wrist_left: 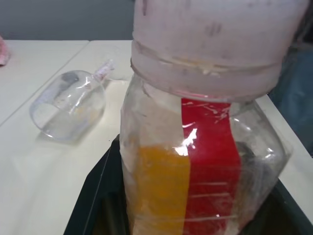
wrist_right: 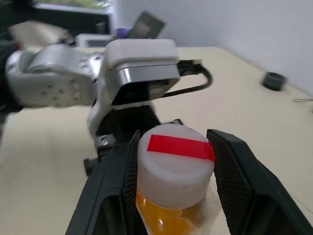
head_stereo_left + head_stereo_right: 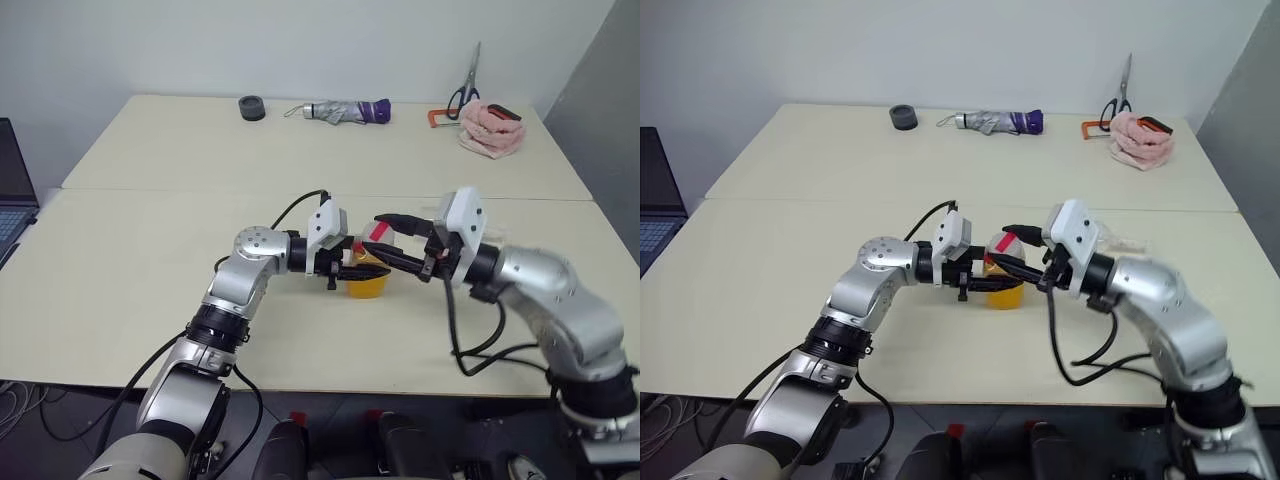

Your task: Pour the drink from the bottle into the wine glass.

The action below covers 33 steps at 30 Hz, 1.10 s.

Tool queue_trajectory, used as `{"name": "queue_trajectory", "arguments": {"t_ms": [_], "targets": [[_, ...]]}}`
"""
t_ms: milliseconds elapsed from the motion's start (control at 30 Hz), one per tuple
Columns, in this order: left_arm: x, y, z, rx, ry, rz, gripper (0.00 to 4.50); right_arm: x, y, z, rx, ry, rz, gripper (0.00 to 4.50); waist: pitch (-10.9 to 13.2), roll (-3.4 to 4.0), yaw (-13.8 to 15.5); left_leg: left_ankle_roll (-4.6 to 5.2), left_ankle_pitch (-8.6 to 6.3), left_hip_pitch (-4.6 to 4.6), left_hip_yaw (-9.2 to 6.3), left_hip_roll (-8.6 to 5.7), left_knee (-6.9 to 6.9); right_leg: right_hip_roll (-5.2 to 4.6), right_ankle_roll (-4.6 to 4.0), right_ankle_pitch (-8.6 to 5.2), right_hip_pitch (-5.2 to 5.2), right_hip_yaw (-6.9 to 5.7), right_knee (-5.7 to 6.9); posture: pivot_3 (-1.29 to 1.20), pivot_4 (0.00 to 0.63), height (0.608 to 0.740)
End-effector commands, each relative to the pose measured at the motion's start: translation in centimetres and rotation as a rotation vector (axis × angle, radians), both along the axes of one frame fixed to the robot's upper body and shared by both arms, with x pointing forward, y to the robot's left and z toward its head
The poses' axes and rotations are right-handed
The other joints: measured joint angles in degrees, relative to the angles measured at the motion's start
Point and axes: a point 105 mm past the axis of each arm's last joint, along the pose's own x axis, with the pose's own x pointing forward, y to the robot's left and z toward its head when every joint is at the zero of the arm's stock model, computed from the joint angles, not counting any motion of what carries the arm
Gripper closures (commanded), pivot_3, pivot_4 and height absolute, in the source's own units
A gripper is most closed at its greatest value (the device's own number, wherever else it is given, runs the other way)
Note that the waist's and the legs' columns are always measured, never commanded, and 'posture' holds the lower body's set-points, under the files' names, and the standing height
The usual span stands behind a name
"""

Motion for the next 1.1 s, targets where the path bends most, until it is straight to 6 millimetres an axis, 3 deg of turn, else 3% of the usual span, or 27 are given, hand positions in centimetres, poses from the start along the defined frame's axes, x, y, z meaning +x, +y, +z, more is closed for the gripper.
{"name": "queue_trajectory", "arguments": {"t_ms": [33,100,367,500,633,900,1100], "targets": [[-0.3,-0.6,2.4,-0.045,-0.078,-0.036,2.61,0.1,0.0,0.3,-0.027,0.015,0.11,2.65,0.0,0.0,0.01,0.0,0.0,0.0,-0.04,0.02,-0.01,0.01,0.0,0.0,0.01,-0.03,-0.01,0.0,0.15,0.74],[-0.2,-0.5,2.4,-0.048,-0.078,-0.028,2.61,0.2,-0.2,0.3,-0.021,0.025,0.096,2.65,0.0,0.0,0.03,0.01,0.0,0.0,-0.07,0.06,-0.07,0.04,-0.05,-0.02,-0.01,-0.05,0.0,0.0,0.15,0.74],[-0.3,-0.3,2.1,-0.049,-0.071,-0.014,2.61,-0.2,-1.0,1.4,0.094,-0.013,-0.022,0.0,0.0,0.0,0.12,0.0,0.0,-0.07,-0.04,-0.01,-0.04,-0.07,-0.08,-0.04,-0.04,-0.01,0.02,0.0,0.15,0.74],[-0.2,-0.2,2.0,-0.049,-0.068,-0.007,2.61,-2.2,-1.6,2.1,0.142,-0.034,-0.092,0.0,0.0,0.0,0.15,0.0,0.0,-0.08,-0.08,-0.01,-0.04,-0.06,-0.07,-0.04,-0.04,-0.03,0.03,0.0,0.15,0.74],[-0.1,-0.3,1.9,-0.049,-0.068,-0.006,2.61,-3.2,-0.8,1.7,0.155,-0.07,-0.171,0.0,0.0,0.0,0.03,0.0,0.0,-0.06,-0.06,0.0,-0.05,-0.05,-0.07,-0.04,-0.04,-0.01,0.04,0.0,0.15,0.74],[-0.1,-0.6,1.9,-0.053,-0.066,-0.014,2.61,-1.5,0.0,1.9,0.199,-0.221,-0.378,0.0,0.0,0.0,0.03,-0.02,0.01,-0.01,-0.06,0.03,-0.03,0.03,-0.06,-0.05,-0.04,0.02,0.11,0.0,0.15,0.74],[-0.1,-0.7,2.0,-0.056,-0.068,-0.015,2.61,-1.2,-0.2,1.0,0.145,-0.251,-0.397,0.0,0.0,0.0,0.06,-0.01,0.0,-0.03,-0.06,0.02,-0.05,0.02,-0.07,-0.05,-0.04,0.01,0.06,0.0,0.15,0.74]]}}
